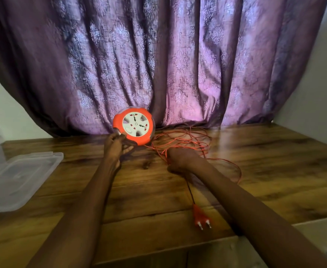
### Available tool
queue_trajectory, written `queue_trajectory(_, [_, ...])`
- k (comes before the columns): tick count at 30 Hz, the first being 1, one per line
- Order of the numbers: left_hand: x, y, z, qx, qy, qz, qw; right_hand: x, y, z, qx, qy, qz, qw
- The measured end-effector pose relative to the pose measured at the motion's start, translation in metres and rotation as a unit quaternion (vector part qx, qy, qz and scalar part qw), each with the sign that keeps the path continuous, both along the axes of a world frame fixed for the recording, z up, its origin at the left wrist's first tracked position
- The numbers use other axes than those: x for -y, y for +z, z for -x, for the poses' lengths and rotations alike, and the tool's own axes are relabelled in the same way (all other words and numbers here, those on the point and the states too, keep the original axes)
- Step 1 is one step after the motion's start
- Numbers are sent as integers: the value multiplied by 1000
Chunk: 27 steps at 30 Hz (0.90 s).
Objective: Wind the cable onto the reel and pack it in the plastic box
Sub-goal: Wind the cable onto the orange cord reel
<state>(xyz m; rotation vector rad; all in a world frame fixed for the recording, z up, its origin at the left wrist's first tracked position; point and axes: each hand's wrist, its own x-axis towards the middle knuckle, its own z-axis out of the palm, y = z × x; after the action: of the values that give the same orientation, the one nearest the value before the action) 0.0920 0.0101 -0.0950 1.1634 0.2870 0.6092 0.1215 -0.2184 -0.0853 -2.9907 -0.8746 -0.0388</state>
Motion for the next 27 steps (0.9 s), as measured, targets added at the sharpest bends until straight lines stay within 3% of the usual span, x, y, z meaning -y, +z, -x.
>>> queue_trajectory(5, [-7,-3,3,-10,-11,-8,1000,8,7,-33,100,-20,11,995])
queue_trajectory(12, [-15,-7,-1,-12,-10,-8,1000,36,5,-83,135,-90,-46,986])
queue_trajectory(19, [-24,-8,-1,-9,-15,10,1000,53,4,-109,111,-209,-107,966])
queue_trajectory(22, [-25,-5,-2,-10,-13,17,1000,24,13,-99,162,-135,-180,961])
queue_trajectory(25, [-25,-2,0,-13,1,1,1000,-17,22,-76,191,45,-269,943])
queue_trajectory(27, [-26,1,2,-14,11,-25,1000,-42,26,-57,205,147,-260,932])
